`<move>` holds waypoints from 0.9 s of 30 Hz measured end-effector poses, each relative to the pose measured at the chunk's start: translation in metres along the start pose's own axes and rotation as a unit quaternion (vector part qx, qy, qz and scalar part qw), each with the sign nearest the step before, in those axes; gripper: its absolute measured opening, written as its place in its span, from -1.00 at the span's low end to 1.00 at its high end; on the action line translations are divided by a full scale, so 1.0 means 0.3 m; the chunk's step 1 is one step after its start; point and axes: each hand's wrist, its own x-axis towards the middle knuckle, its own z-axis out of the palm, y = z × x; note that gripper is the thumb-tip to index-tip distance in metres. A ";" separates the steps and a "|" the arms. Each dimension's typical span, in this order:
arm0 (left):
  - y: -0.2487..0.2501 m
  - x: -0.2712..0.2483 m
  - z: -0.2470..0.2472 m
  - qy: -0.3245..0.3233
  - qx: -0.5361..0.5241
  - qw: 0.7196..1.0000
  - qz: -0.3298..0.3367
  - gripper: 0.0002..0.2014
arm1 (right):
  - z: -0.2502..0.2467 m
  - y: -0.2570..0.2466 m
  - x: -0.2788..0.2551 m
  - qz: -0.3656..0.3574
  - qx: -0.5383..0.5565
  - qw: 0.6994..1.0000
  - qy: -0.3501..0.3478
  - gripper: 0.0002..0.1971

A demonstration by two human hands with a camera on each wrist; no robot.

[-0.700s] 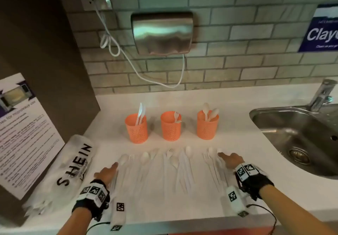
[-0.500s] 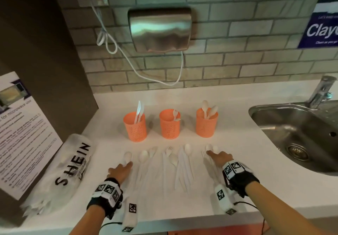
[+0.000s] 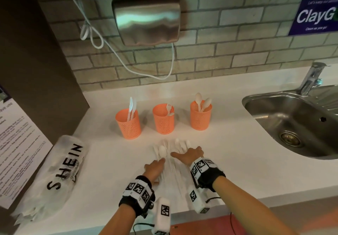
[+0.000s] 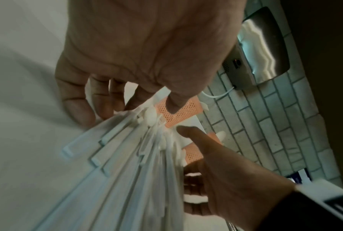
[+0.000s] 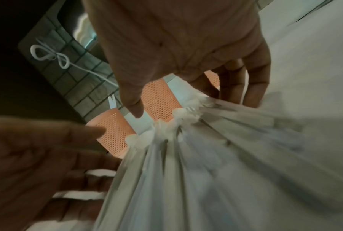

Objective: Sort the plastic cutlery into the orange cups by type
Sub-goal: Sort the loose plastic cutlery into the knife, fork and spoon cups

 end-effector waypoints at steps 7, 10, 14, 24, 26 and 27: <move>0.026 -0.026 0.039 -0.047 -0.096 0.994 0.002 -0.48 | 0.064 -0.039 0.001 -0.018 -0.095 0.994 0.042 0.17; 0.022 -0.028 0.021 -0.052 -0.146 0.988 0.000 -0.54 | 0.080 -0.054 -0.001 -0.014 -0.147 0.987 0.060 0.19; 0.008 -0.013 -0.003 -0.035 -0.116 0.992 0.019 -0.48 | 0.082 -0.077 0.005 -0.015 -0.154 0.987 0.048 0.13; 0.016 -0.024 -0.007 -0.045 -0.146 0.988 0.015 -0.54 | 0.080 -0.089 0.036 -0.029 -0.116 0.993 0.025 -0.25; 0.017 -0.025 -0.003 -0.047 -0.145 0.988 0.020 -0.51 | 0.079 -0.089 0.034 -0.038 -0.128 0.991 0.021 -0.32; 0.019 -0.027 0.000 -0.049 -0.147 0.988 0.022 -0.47 | 0.078 -0.089 0.034 -0.040 -0.132 0.990 0.019 -0.35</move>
